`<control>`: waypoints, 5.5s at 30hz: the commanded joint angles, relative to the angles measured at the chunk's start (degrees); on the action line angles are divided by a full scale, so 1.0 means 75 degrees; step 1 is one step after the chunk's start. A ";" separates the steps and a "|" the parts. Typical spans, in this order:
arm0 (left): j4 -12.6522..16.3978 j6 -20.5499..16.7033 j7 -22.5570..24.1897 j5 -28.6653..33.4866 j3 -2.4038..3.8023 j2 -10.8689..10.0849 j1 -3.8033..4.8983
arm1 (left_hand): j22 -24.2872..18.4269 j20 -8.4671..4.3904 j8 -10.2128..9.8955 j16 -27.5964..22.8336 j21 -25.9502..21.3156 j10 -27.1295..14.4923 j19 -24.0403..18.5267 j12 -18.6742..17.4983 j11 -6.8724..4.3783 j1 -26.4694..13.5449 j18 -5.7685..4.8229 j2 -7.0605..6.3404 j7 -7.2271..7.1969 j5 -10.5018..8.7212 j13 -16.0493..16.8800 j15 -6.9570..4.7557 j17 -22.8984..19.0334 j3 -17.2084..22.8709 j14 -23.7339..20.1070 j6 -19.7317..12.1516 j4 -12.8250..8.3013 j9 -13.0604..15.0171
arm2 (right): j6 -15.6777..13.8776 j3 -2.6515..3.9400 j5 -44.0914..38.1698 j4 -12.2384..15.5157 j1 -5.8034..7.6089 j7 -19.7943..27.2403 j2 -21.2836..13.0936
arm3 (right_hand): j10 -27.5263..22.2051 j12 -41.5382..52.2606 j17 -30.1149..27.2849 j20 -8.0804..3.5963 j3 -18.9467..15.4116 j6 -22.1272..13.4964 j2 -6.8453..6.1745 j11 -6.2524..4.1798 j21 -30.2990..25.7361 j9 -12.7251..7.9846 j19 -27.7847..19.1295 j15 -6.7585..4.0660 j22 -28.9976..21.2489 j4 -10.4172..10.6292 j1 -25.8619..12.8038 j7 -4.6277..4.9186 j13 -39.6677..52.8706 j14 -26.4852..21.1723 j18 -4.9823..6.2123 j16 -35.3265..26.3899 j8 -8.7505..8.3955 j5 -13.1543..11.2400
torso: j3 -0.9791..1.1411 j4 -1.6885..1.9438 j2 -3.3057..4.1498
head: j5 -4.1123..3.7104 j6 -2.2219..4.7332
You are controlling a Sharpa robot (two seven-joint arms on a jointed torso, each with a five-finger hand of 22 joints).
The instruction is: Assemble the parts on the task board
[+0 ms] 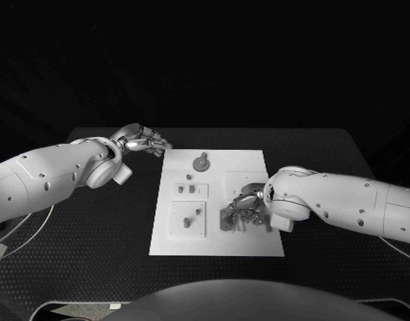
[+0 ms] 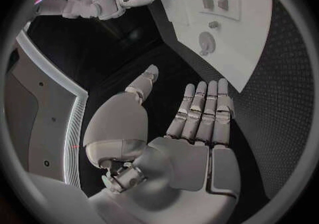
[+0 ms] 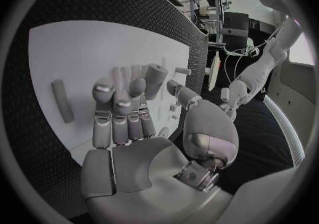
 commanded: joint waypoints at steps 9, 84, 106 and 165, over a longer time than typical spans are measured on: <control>0.0016 0.0067 0.0048 0.0047 0.0008 -0.0003 0.0007 | -0.0011 0.0025 -0.0019 -0.0036 0.0029 -0.0047 -0.0034 -0.0028 -0.0003 -0.0016 0.0143 0.0043 0.0207 0.0010 -0.0012 -0.0010 0.0011 -0.0015 -0.0055 -0.0062 -0.0052 -0.0010 | -0.0123 -0.0013 -0.0625 0.0173 -0.0028 0.0112 -0.0152 | -0.0013 0.0057 0.0029 -0.0042 -0.0006 0.0103 0.0087 -0.0042 0.0012 0.0038 0.0003 -0.0034 0.0130 -0.0034 0.0120 0.0013 0.0019 -0.0020 0.0586 0.0004 0.0037 -0.0039 | 0.0001 0.0003 0.0000 | -0.0002 0.0001; 0.0074 0.0242 -0.0003 0.0047 0.0006 -0.0118 0.0012 | -0.0028 0.0030 0.0019 -0.0036 0.0031 -0.0032 -0.0030 -0.0020 -0.0008 -0.0067 0.0154 0.0069 0.0189 0.0008 -0.0029 -0.0005 0.0026 -0.0048 -0.0046 -0.0024 -0.0056 0.0003 | -0.0646 0.0045 -0.3115 0.1466 -0.0187 0.0554 -0.0854 | 0.0850 0.0462 0.0271 -0.0086 -0.0247 0.1103 -0.0007 -0.0444 0.0412 0.0543 0.0554 -0.0377 0.0112 -0.0149 0.0634 -0.0403 0.0152 0.0793 0.0586 0.0198 0.0404 -0.0026 | -0.0004 -0.0001 -0.0005 | 0.0045 0.0001; 0.0080 0.0327 -0.0012 0.0046 0.0006 -0.0102 0.0012 | -0.0034 0.0032 0.0029 -0.0038 0.0030 -0.0031 -0.0032 -0.0021 -0.0008 -0.0070 0.0156 0.0068 0.0183 0.0006 -0.0034 -0.0005 0.0029 -0.0058 -0.0047 -0.0013 -0.0070 0.0006 | -0.0326 0.0045 -0.4490 0.1350 -0.0207 0.0291 -0.0500 | 0.0940 0.0438 0.0633 -0.0216 -0.0973 0.1207 -0.0014 -0.0517 0.0454 0.0638 0.0557 -0.0452 0.0108 0.0270 -0.0182 -0.0472 0.0212 0.0933 0.0586 0.0348 0.0385 -0.0034 | -0.0003 0.0004 0.0002 | 0.0017 0.0001; 0.0036 0.0374 -0.0047 0.0041 0.0005 -0.0111 0.0010 | -0.0045 0.0034 0.0037 -0.0041 0.0031 -0.0028 -0.0032 -0.0020 -0.0009 -0.0092 0.0162 0.0084 0.0179 0.0006 -0.0045 -0.0003 0.0038 -0.0078 -0.0049 -0.0013 -0.0088 0.0007 | -0.0077 0.0228 -0.2820 0.1585 -0.0135 0.0545 -0.1254 | 0.0988 0.0324 0.0703 -0.0220 -0.1355 0.1281 0.1023 -0.0513 0.0550 0.0675 0.0484 -0.0444 0.0082 -0.1177 -0.0243 -0.0468 0.0336 0.0922 0.0586 0.0310 0.0215 -0.0007 | -0.0001 -0.0012 -0.0002 | -0.0007 0.0001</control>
